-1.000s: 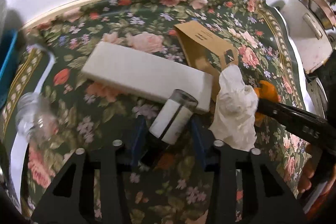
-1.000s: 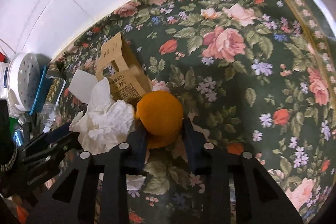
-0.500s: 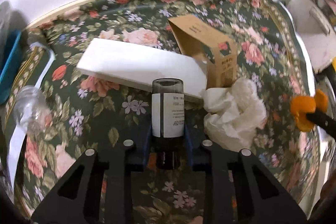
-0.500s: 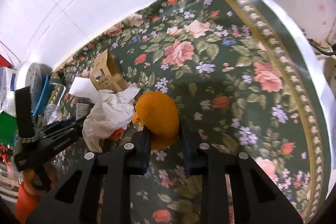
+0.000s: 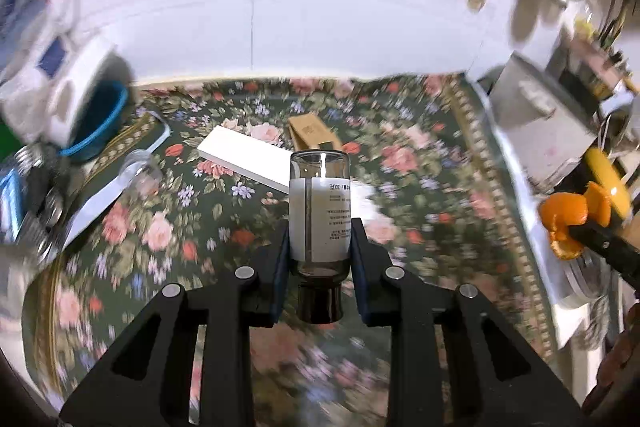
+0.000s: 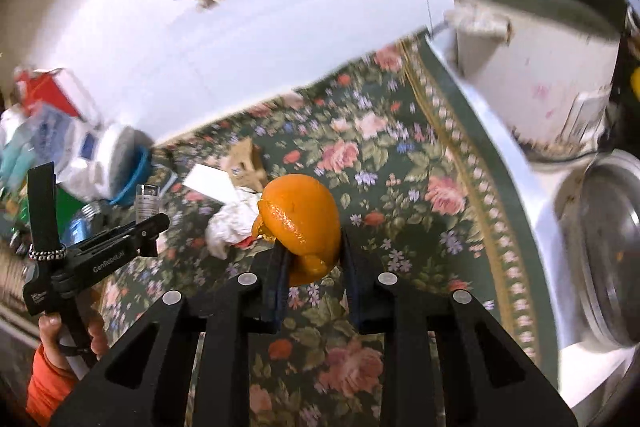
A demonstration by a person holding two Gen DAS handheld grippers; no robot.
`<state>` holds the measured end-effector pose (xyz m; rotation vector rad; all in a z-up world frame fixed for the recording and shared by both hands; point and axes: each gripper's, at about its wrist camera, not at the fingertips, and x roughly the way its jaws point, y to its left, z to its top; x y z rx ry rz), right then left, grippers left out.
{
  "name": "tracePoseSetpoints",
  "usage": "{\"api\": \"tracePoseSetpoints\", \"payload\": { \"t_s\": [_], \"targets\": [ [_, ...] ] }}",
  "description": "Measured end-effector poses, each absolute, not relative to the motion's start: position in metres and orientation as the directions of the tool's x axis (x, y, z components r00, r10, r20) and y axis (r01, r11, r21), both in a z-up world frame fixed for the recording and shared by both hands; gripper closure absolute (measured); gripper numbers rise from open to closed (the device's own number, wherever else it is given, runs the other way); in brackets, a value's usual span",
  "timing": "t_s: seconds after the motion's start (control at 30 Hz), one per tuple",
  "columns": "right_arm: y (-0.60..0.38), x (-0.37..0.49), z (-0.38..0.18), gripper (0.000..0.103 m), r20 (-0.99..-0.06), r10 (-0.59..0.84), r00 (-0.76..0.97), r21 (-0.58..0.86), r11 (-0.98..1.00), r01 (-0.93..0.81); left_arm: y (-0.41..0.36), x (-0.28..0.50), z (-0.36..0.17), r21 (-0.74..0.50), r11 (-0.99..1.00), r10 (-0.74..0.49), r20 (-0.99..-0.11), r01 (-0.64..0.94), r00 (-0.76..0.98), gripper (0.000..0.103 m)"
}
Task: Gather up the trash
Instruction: 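Carry the glass bottle and orange down over the floor bin with both grippers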
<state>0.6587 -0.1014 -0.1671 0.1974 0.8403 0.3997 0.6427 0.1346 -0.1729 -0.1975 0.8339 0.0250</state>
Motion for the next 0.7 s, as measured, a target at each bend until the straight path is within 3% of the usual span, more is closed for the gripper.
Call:
{"api": "tracePoseSetpoints", "payload": {
  "t_s": [0.4, 0.7],
  "targets": [
    [-0.128, 0.568, -0.109, 0.081, -0.575, 0.523, 0.629, 0.29, 0.849, -0.442, 0.092, 0.515, -0.104, -0.198, 0.973, -0.039, -0.644, -0.117, 0.764, 0.076],
    [-0.12, 0.509, -0.106, 0.081, -0.543, 0.536, 0.646, 0.301, 0.843, -0.447, 0.099, 0.443, -0.102, -0.196, 0.978, -0.065, -0.615, -0.072, 0.786, 0.076]
  ]
}}
